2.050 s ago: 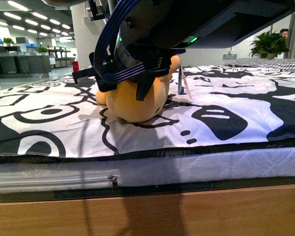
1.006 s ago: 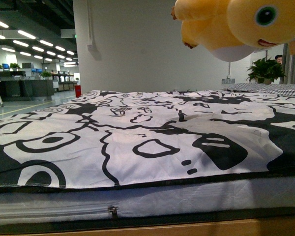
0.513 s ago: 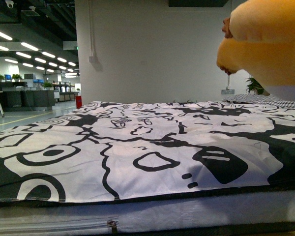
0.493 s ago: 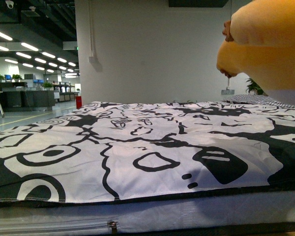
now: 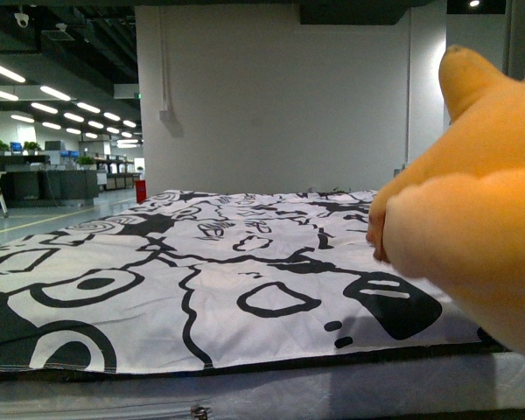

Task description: Put away toys

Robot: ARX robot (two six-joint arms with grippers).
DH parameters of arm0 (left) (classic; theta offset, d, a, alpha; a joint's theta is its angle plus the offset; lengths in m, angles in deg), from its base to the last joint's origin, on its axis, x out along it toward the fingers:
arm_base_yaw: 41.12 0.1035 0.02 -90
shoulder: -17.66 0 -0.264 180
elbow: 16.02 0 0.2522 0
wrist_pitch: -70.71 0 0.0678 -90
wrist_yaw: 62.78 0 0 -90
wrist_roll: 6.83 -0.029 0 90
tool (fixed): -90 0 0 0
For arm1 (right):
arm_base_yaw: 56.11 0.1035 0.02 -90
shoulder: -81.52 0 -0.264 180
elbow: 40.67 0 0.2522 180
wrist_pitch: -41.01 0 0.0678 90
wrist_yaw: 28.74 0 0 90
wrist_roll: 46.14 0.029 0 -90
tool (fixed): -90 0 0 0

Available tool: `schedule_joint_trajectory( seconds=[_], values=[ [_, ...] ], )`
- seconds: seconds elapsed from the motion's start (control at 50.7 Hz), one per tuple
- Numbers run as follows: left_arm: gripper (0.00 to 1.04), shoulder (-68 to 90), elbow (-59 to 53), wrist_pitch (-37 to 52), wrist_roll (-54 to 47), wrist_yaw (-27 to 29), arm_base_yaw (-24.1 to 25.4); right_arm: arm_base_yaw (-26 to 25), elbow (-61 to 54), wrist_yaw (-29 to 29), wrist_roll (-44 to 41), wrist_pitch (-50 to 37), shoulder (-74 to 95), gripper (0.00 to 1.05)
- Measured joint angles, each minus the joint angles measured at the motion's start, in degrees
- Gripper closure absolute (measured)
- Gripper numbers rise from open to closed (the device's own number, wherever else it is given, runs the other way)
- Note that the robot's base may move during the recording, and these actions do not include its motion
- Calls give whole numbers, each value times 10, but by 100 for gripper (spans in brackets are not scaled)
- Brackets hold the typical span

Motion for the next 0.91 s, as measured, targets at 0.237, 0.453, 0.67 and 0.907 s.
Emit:
schedule_joint_trajectory(
  seconds=[0.237,0.453,0.67,0.907],
  values=[
    [6,0,0,0,0,0,0,38,-58,-53,-18,-7,-36,87],
    [6,0,0,0,0,0,0,38,-58,-55,-20,-10,-38,87],
    [6,0,0,0,0,0,0,38,-58,-55,-21,-10,-38,87],
    [6,0,0,0,0,2,0,41,-58,-49,-21,-10,-37,87]
  ],
)
